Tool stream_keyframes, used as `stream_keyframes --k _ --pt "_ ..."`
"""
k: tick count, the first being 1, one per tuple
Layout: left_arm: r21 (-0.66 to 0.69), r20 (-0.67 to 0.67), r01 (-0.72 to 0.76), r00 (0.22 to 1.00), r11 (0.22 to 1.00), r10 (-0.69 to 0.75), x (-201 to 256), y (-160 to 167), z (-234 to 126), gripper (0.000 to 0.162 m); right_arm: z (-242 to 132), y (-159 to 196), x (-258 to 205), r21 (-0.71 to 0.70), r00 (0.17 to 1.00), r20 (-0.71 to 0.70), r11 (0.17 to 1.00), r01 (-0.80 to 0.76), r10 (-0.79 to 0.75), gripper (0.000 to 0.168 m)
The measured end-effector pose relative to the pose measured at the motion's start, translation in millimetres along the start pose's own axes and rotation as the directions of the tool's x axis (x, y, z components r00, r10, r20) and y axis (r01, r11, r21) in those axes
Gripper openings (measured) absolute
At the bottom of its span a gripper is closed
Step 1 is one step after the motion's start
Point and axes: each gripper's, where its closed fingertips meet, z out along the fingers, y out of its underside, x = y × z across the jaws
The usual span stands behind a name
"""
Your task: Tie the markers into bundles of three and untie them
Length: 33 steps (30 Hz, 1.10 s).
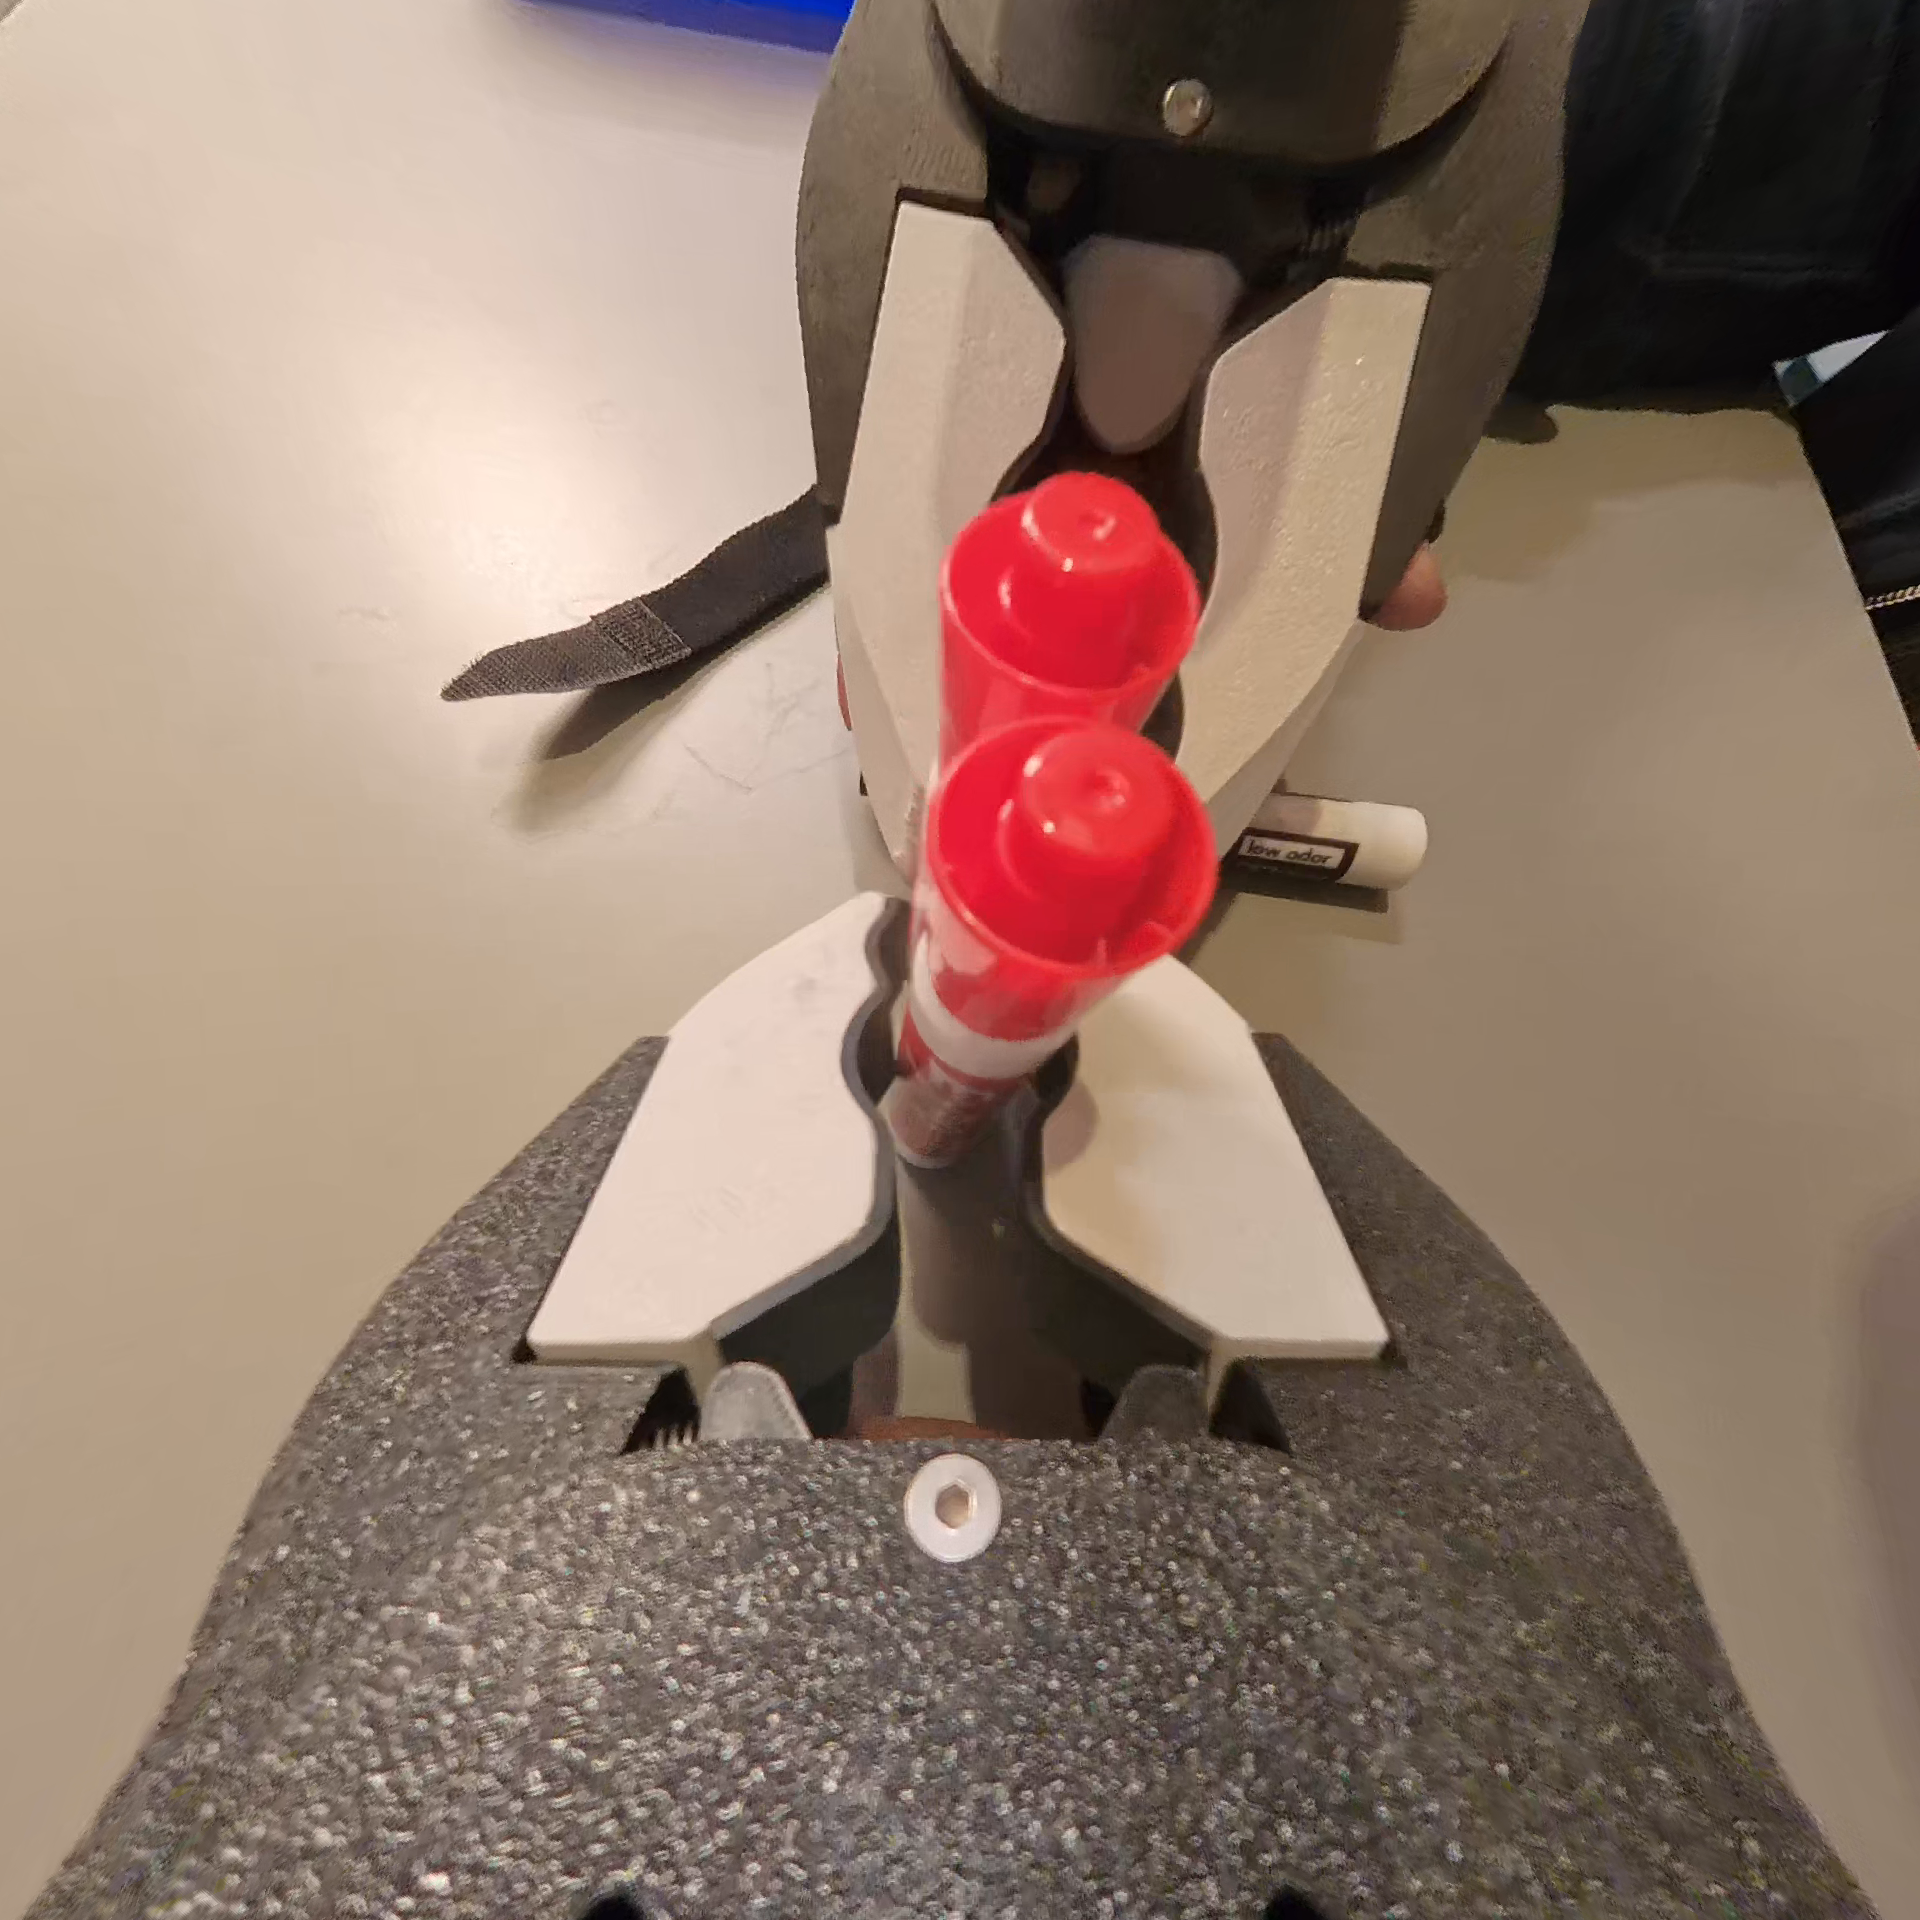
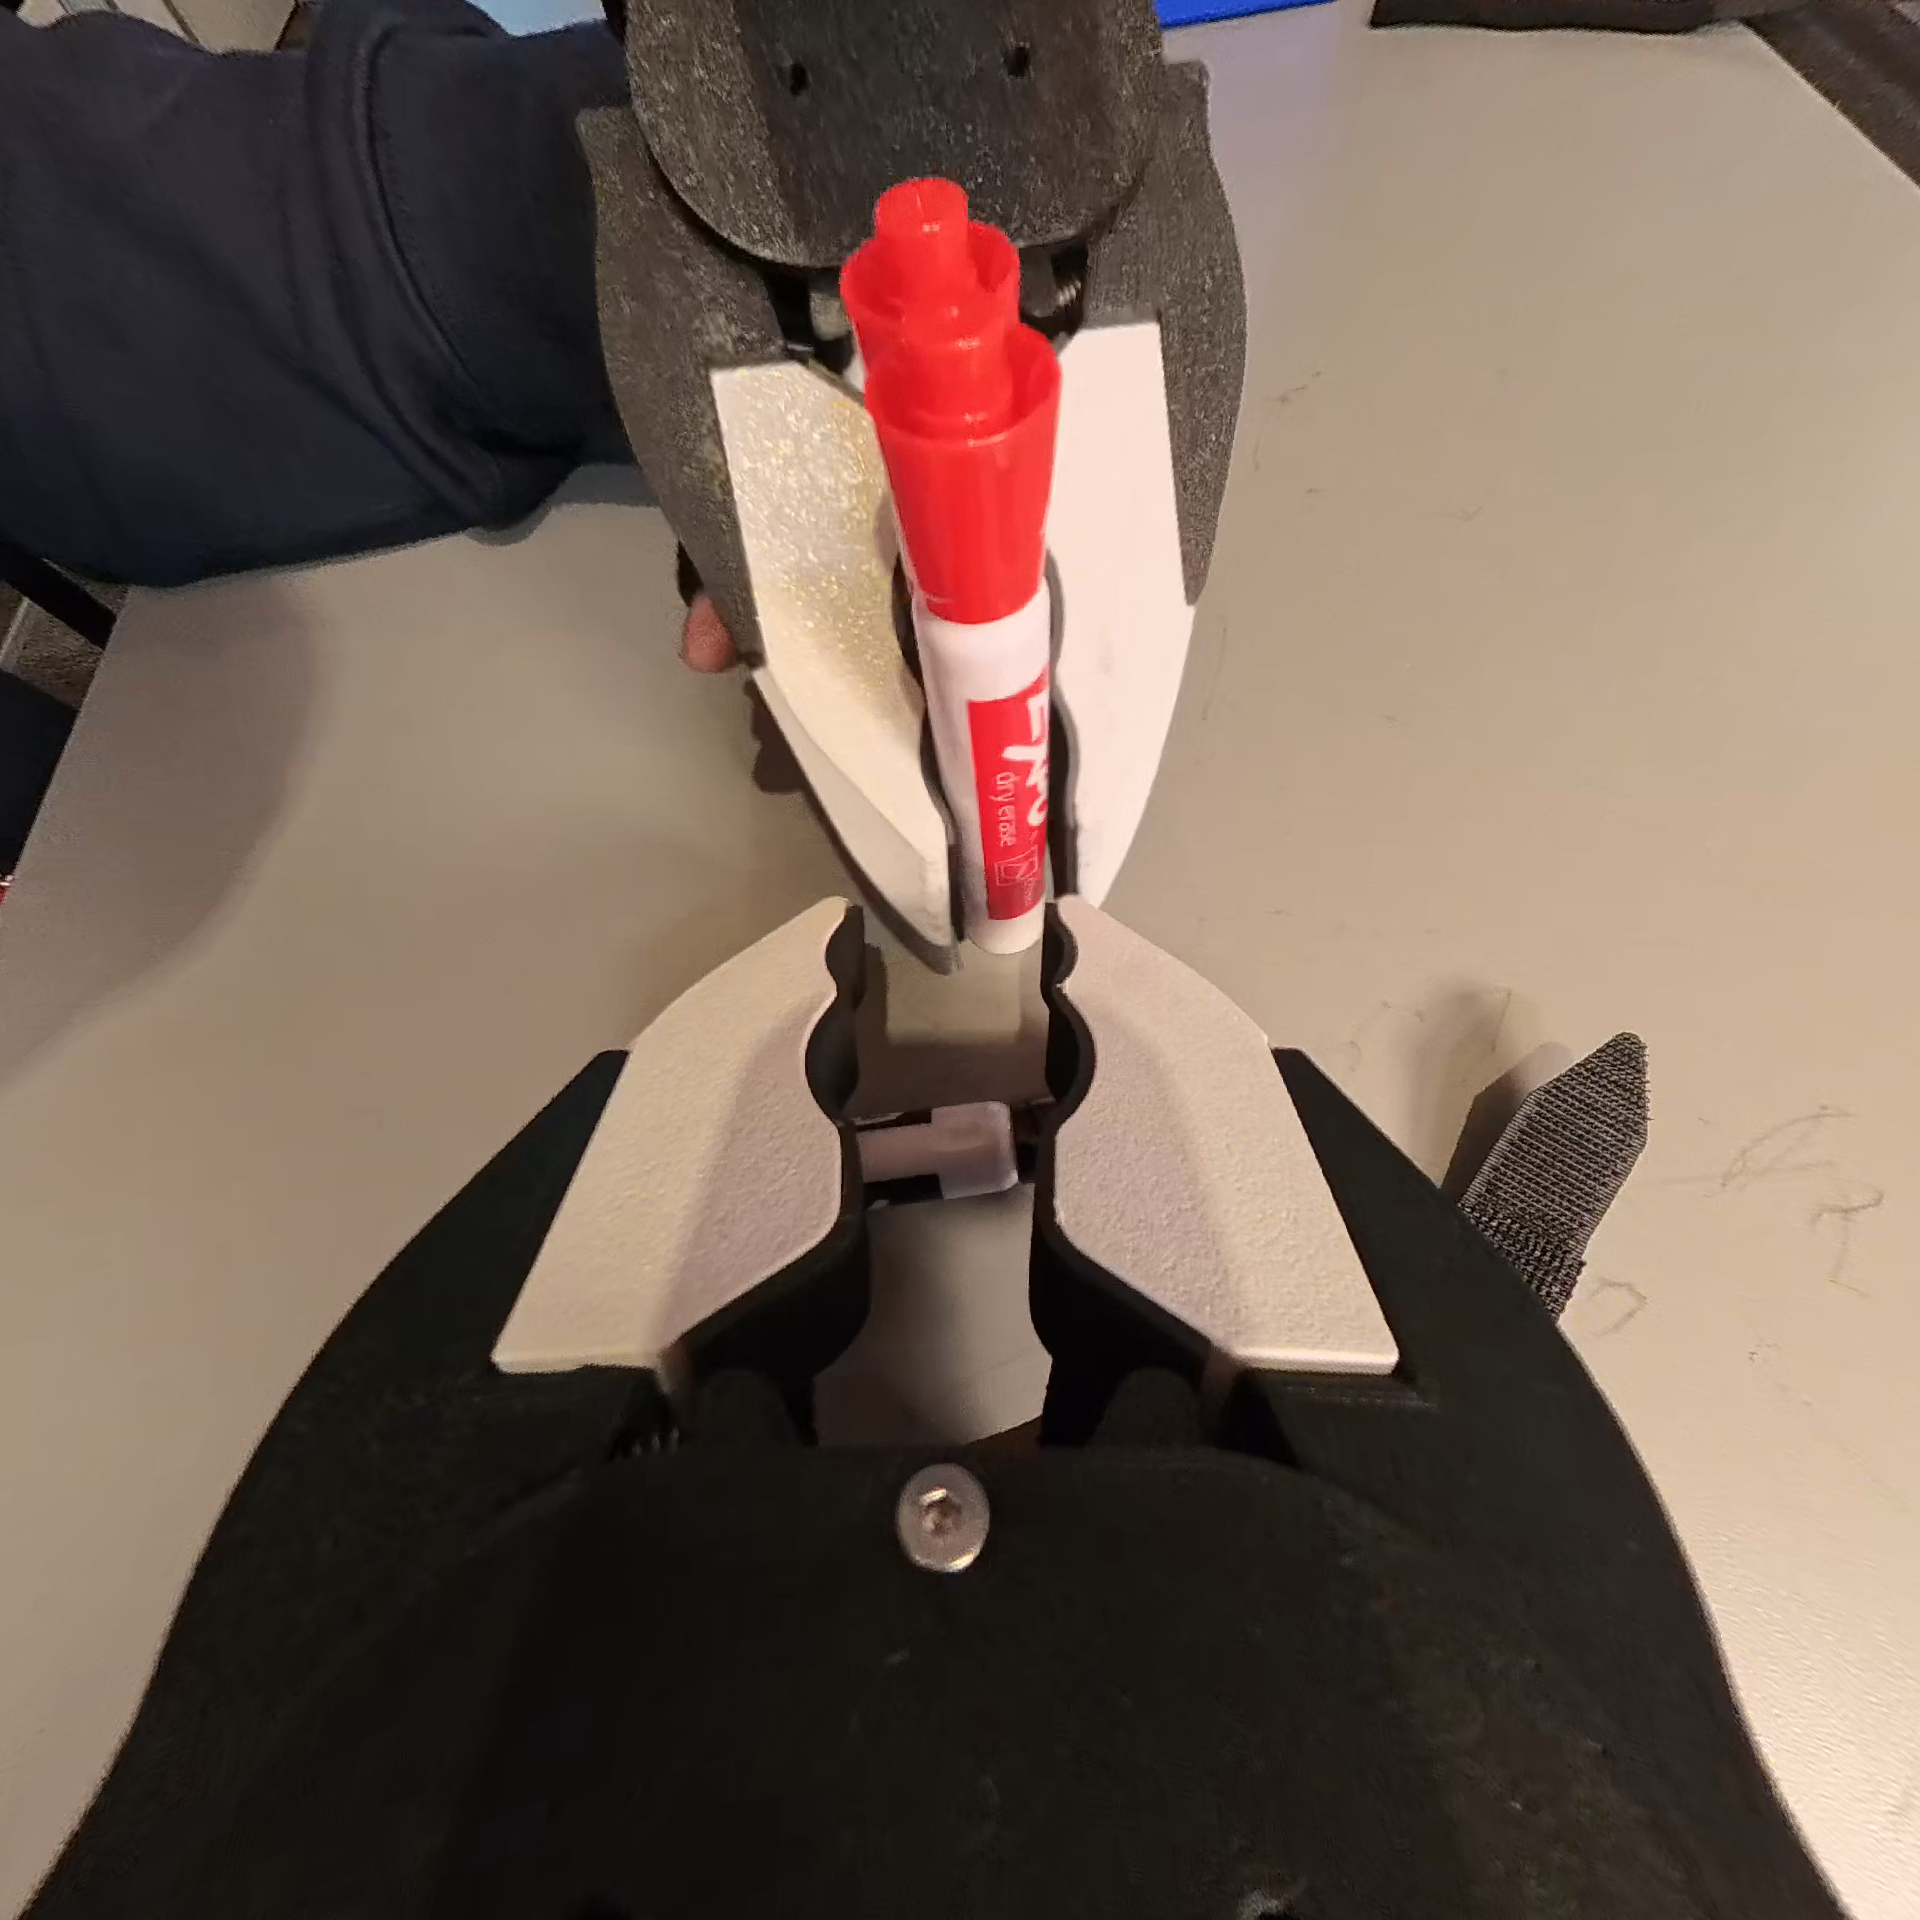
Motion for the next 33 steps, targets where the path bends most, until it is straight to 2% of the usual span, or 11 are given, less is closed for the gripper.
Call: stream_keyframes --k 8,12,15,19,22,25,29,33 --pt "0.048 0.038 0.076 0.996 0.996 -0.078 -12.2 -5.6 -3.9 0.02 -3.0 -0.5 6.2 -0.001 0.999 -0.037 1.0 0.0 0.0 0.033" --pt "0.146 0.01 0.255 0.966 0.956 -0.259 -22.2 -15.8 -9.0 0.021 -4.1 -0.5 17.4 -0.011 0.993 -0.111 1.0 -0.027 0.025 0.038" --pt "0.214 0.017 0.427 0.898 0.879 -0.44 -38.2 -18.7 -10.2 0.02 -4.0 1.3 26.9 -0.036 0.98 -0.196 0.998 -0.052 0.044 0.04" --pt "0.343 -0.006 0.607 0.765 0.717 -0.644 -55.4 -23.9 -14.5 0.021 -3.8 1.9 36.4 -0.059 0.948 -0.309 0.994 -0.092 0.069 0.047" --pt "0.454 -0.068 0.682 0.668 0.573 -0.741 -61.7 -32.5 -20.0 0.021 -2.6 -1.4 39.4 -0.043 0.926 -0.364 0.992 -0.121 0.097 0.051" --pt "0.508 -0.112 0.713 0.611 0.483 -0.784 -60.1 -38.0 -19.2 0.021 -1.7 -1.4 44.4 -0.051 0.902 -0.423 0.992 -0.114 0.082 0.054" --pt "0.545 -0.139 0.732 0.56 0.409 -0.817 -55.5 -41.3 -13.8 0.021 -0.5 -1.2 47.6 -0.06 0.889 -0.455 0.994 -0.093 0.056 0.053" --pt "0.545 -0.142 0.739 0.548 0.397 -0.825 -48.2 -43.1 -3.9 0.02 0.5 0.5 51.1 -0.077 0.882 -0.471 0.994 -0.073 0.028 0.049"
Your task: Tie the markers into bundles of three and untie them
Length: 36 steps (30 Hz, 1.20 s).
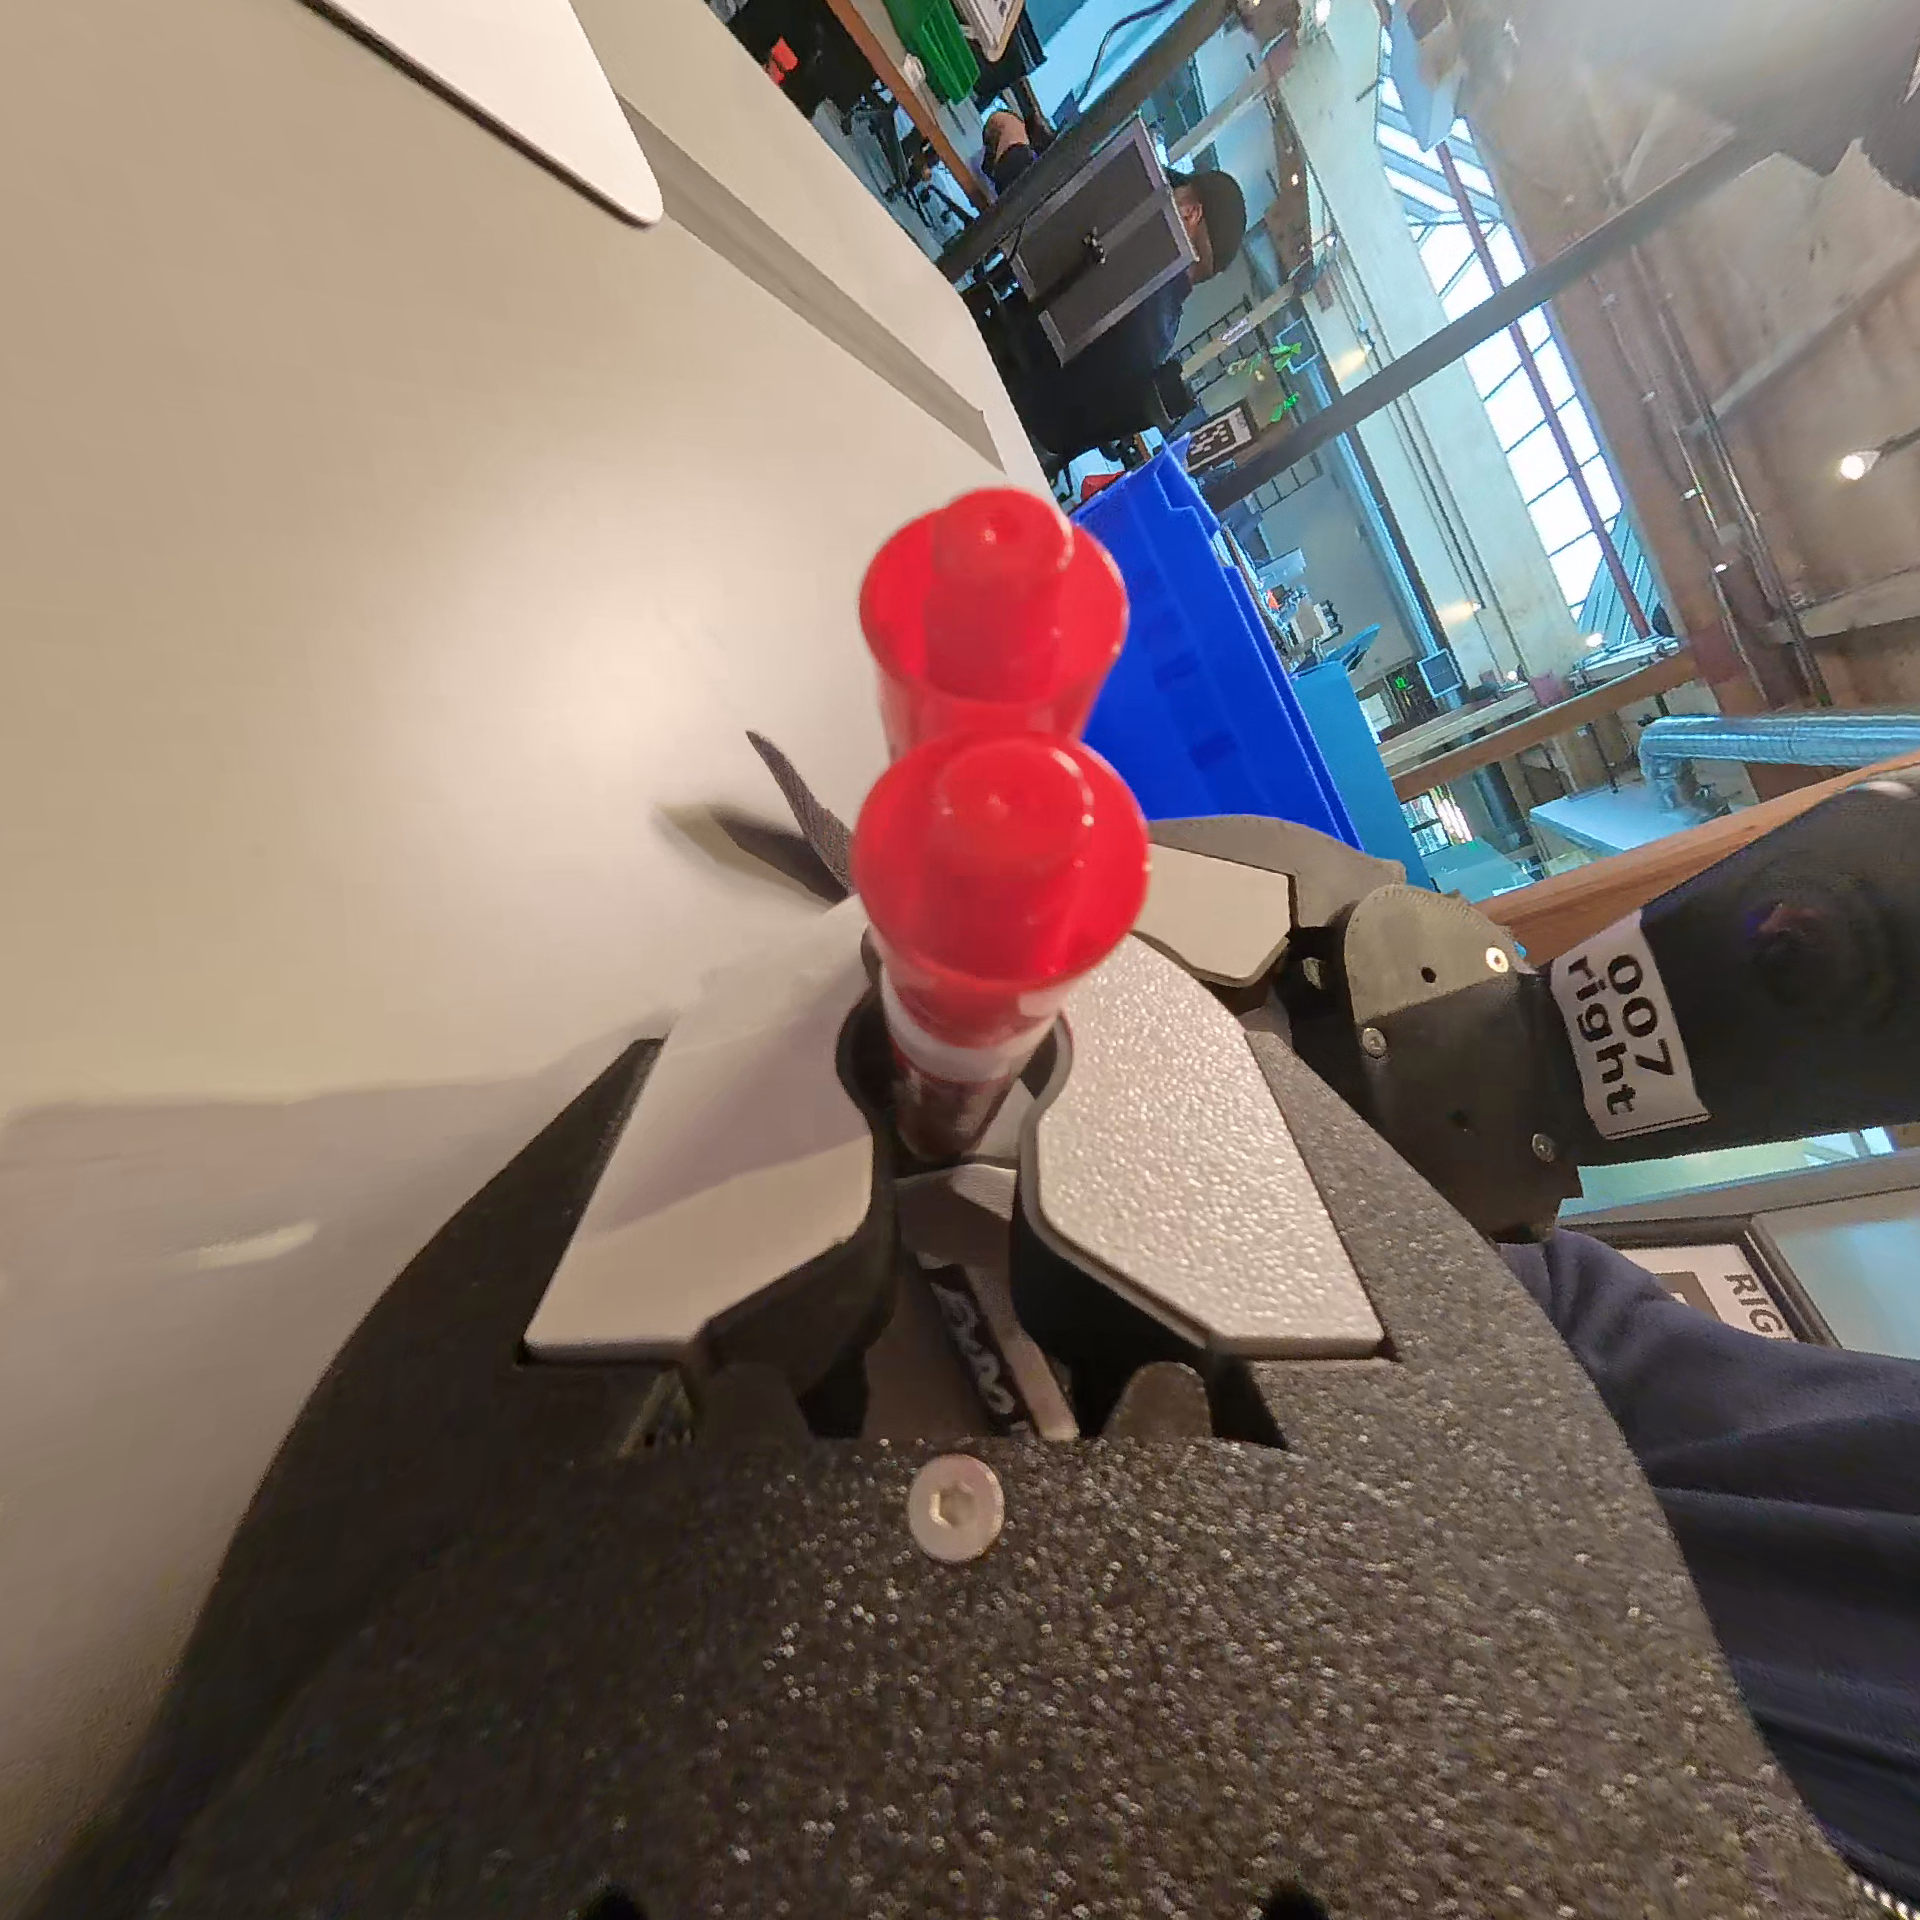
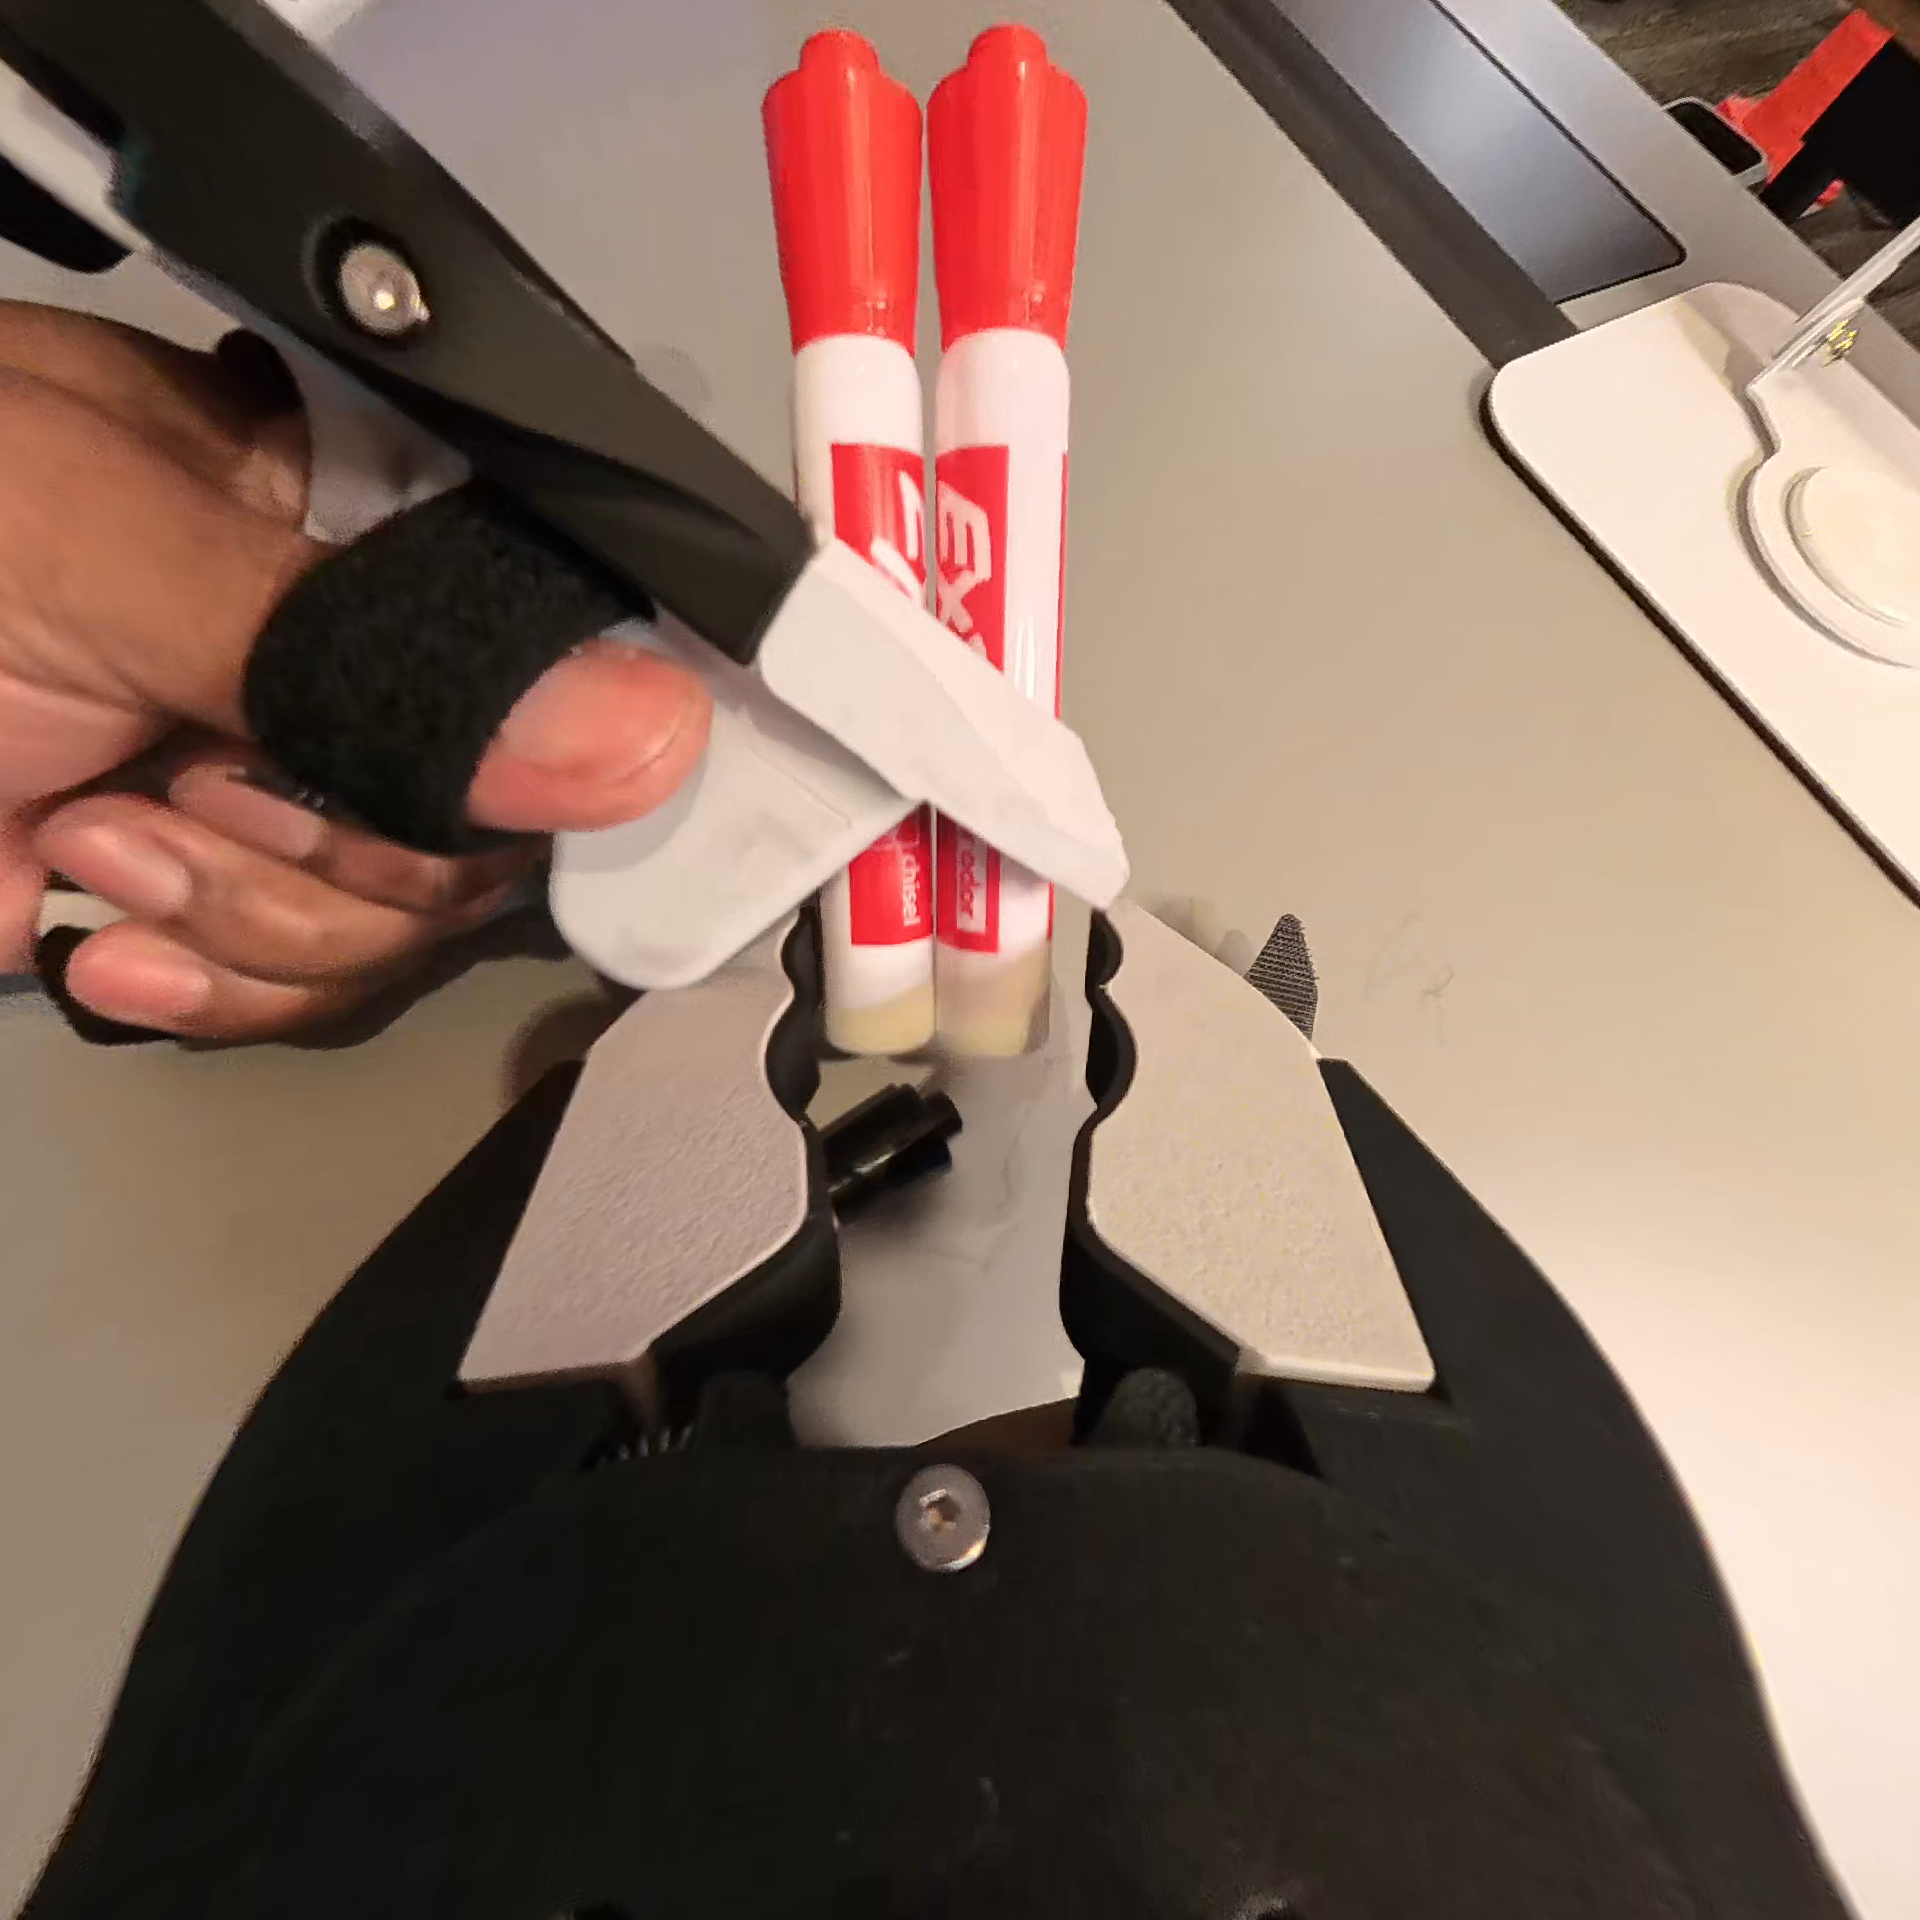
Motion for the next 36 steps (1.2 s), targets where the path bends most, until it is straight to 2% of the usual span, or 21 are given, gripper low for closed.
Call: stream_keyframes --k 5,16,25,30,36 --pt "0.015 0.028 -0.029 0.999 0.999 0.028 3.0 4.2 2.7 0.02 5.1 7.4 -2.7 -0.037 1.0 0.019 0.999 0.022 -0.021 0.04" --pt "-0.013 -0.003 -0.07 0.998 0.997 0.07 7.5 4.2 2.3 0.02 0.9 8.7 0.0 -0.037 0.998 0.035 0.998 0.059 -0.057 0.04" --pt "0.046 -0.015 -0.149 0.989 0.988 0.15 11.7 -20.1 -12.0 0.032 -3.7 16.1 13.9 -0.054 0.999 0.034 0.998 0.037 -0.035 0.04" --pt "0.094 -0.033 -0.105 0.994 0.99 0.109 12.2 -27.1 -15.2 0.041 -4.5 15.2 10.6 -0.057 0.998 0.049 0.998 0.033 -0.03 0.04" --pt "0.131 -0.033 -0.086 0.995 0.988 0.091 10.6 -33.2 -19.1 0.042 -8.7 16.6 2.6 -0.081 0.994 0.092 0.994 0.068 -0.061 0.04"
